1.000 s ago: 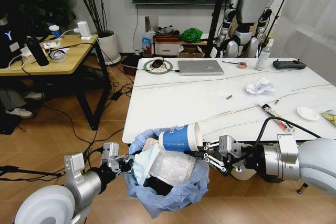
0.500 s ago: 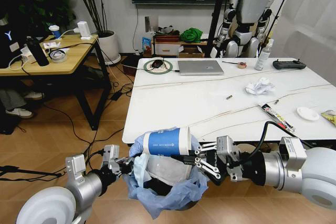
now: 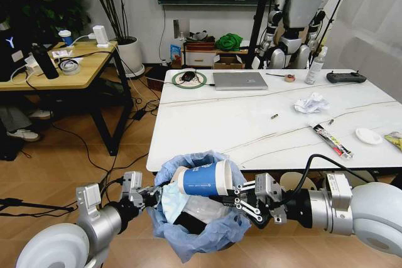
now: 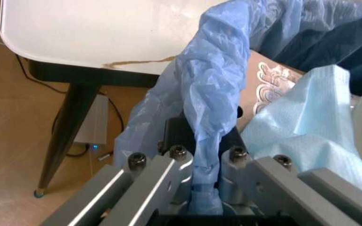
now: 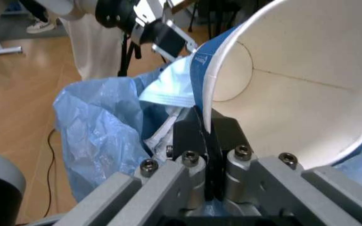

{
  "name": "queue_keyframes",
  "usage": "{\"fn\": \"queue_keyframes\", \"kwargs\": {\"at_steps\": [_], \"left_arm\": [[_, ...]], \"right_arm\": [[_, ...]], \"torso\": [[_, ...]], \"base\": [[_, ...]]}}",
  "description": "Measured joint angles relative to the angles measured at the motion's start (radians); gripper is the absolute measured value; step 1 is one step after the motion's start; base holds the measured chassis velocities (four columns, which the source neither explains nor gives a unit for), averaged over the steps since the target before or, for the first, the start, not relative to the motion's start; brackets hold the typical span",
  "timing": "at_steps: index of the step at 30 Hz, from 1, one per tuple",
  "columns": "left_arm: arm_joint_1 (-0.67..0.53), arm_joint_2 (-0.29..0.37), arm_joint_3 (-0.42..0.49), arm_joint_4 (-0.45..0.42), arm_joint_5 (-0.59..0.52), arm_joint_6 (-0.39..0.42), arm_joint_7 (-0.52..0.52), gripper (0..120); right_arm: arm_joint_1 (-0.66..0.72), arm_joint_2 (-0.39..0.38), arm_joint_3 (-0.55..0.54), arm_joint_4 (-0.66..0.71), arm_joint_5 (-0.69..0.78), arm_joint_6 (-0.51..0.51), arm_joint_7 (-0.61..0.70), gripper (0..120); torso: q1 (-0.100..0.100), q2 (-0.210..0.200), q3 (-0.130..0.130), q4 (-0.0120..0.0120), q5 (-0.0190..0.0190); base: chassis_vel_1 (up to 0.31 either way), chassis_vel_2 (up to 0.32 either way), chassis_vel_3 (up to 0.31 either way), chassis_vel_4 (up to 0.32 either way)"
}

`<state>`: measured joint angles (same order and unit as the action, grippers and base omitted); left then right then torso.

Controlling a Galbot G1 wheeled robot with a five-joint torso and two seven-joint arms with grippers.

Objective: Pick up the trash bin and place the trash from the table into it.

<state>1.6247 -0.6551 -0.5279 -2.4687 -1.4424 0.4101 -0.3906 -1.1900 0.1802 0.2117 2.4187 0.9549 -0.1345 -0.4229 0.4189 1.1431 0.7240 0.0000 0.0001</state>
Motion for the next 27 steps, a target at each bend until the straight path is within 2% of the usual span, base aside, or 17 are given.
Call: {"fn": "queue_keyframes", "kwargs": {"at_steps": [14,20,21,25,27], "left_arm": [[0.000,0.001,-0.013,-0.003,-0.008,0.002,-0.009,0],[-0.016,0.004,-0.007,0.005,-0.012,0.003,-0.011,0],[-0.016,0.004,-0.007,0.005,-0.012,0.003,-0.011,0],[-0.024,0.005,-0.003,0.009,-0.014,0.003,-0.011,0],[-0.025,0.005,-0.003,0.010,-0.014,0.003,-0.011,0]], "right_arm": [[-0.035,0.009,0.007,-0.041,-0.082,0.014,-0.040,0],[-0.028,0.006,0.015,-0.042,-0.092,0.029,-0.050,26],[-0.028,0.006,0.015,-0.042,-0.092,0.029,-0.050,26],[-0.016,0.001,0.018,-0.040,-0.088,0.035,-0.051,45],[-0.015,-0.001,0.019,-0.040,-0.087,0.036,-0.051,48]], "torso": [[0.000,0.000,0.000,0.0000,0.0000],[0.000,0.000,0.000,0.0000,-0.0001],[0.000,0.000,0.000,0.0000,-0.0001],[0.000,0.000,0.000,0.0000,-0.0001],[0.000,0.000,0.000,0.0000,-0.0001]], "base": [[0.000,0.000,0.000,0.000],[0.000,0.000,0.000,0.000],[0.000,0.000,0.000,0.000],[0.000,0.000,0.000,0.000],[0.000,0.000,0.000,0.000]]}}
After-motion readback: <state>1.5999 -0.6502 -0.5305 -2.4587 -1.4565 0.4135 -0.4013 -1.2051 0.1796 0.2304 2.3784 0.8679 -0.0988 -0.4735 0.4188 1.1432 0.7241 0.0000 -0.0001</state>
